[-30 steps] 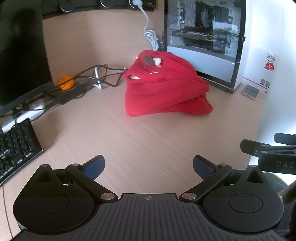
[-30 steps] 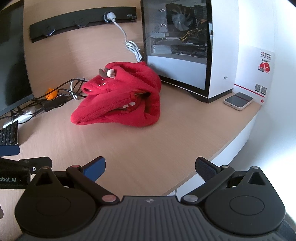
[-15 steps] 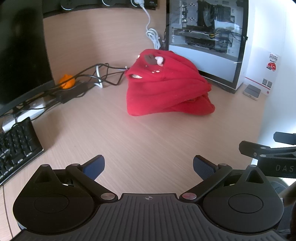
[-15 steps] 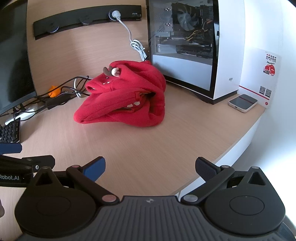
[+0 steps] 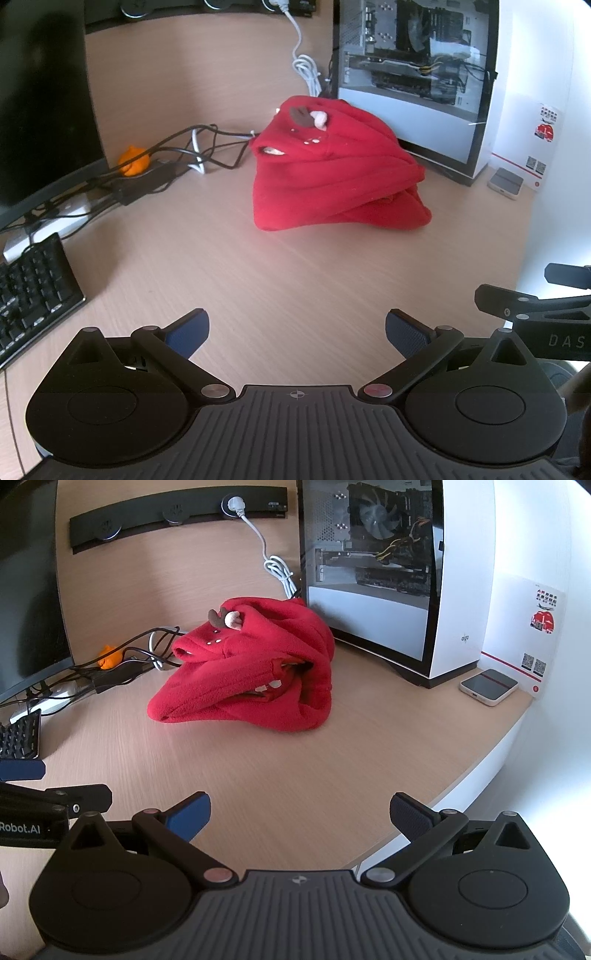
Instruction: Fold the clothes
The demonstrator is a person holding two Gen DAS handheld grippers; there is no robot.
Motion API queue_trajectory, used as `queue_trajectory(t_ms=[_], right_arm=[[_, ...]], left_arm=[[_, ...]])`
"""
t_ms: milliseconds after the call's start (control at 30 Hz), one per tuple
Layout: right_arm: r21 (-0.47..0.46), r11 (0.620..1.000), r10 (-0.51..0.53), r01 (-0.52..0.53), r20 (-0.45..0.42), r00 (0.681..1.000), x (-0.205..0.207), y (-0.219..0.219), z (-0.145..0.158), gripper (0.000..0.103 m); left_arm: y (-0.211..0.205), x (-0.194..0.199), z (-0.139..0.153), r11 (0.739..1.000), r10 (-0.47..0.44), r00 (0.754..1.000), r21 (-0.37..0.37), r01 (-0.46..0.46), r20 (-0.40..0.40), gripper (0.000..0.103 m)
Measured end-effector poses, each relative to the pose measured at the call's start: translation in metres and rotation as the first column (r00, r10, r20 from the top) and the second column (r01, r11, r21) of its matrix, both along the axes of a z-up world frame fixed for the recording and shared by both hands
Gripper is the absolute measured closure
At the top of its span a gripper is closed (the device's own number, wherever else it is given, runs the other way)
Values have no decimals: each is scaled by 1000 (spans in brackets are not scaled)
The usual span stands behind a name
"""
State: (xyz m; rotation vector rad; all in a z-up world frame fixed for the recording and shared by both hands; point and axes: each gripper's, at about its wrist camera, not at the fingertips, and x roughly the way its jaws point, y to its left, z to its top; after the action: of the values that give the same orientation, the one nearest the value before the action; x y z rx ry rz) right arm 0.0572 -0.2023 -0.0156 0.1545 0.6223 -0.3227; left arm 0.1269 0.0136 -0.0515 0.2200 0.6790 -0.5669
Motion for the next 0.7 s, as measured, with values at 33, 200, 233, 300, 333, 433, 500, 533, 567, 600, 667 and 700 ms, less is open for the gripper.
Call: queue_trajectory(t_ms=[33, 200, 233, 300, 333, 433, 500, 533, 567, 600, 667, 700], right_arm=[[0, 1000, -1, 1, 1, 1000, 0, 0, 0, 0], [-1, 1000, -6, 6, 6, 1000, -1, -2, 1, 0], [-2, 1000, -6, 6, 6, 1000, -1, -3, 1, 0], [-2, 1000, -6, 6, 7, 1000, -2, -4, 1, 0], [-1, 1000, -7, 7, 8, 1000, -2, -4, 1, 0], [0, 1000, -12, 12, 12, 1000, -4, -5, 1, 0], [2, 1000, -15, 15, 12, 1000, -5, -5, 1, 0], [4, 1000, -17, 17, 10, 1000, -5, -5, 0, 0], [5, 1000, -19, 19, 9, 1000, -4, -5, 0, 0], [3, 1000, -20, 20, 9, 1000, -4, -5, 0, 0], [-2, 1000, -23, 23, 13, 1000, -4, -4, 1, 0], [-5, 1000, -23, 24, 17, 1000, -4, -4, 2, 0]], left_arm=[[0, 0, 0, 1000, 0, 1000, 0, 0, 0, 0], [-2, 1, 0, 1000, 1, 1000, -2, -1, 1, 0], [-2, 1, 1, 1000, 1, 1000, -3, -1, 2, 0], [-2, 1, 1, 1000, 2, 1000, -5, -2, 4, 0], [-2, 0, 1, 1000, 3, 1000, -6, -3, 5, 0], [-3, 0, 2, 1000, 1, 1000, -7, 0, 9, 0], [-3, 0, 3, 1000, -2, 1000, -10, 3, 11, 0], [-3, 0, 3, 1000, -4, 1000, -12, 4, 12, 0], [-2, 0, 3, 1000, -5, 1000, -16, 6, 11, 0], [-2, 0, 4, 1000, -7, 1000, -21, 7, 10, 0], [-1, 2, 4, 999, -9, 1000, -30, 10, 6, 0], [-1, 2, 4, 999, -11, 1000, -35, 11, 5, 0]])
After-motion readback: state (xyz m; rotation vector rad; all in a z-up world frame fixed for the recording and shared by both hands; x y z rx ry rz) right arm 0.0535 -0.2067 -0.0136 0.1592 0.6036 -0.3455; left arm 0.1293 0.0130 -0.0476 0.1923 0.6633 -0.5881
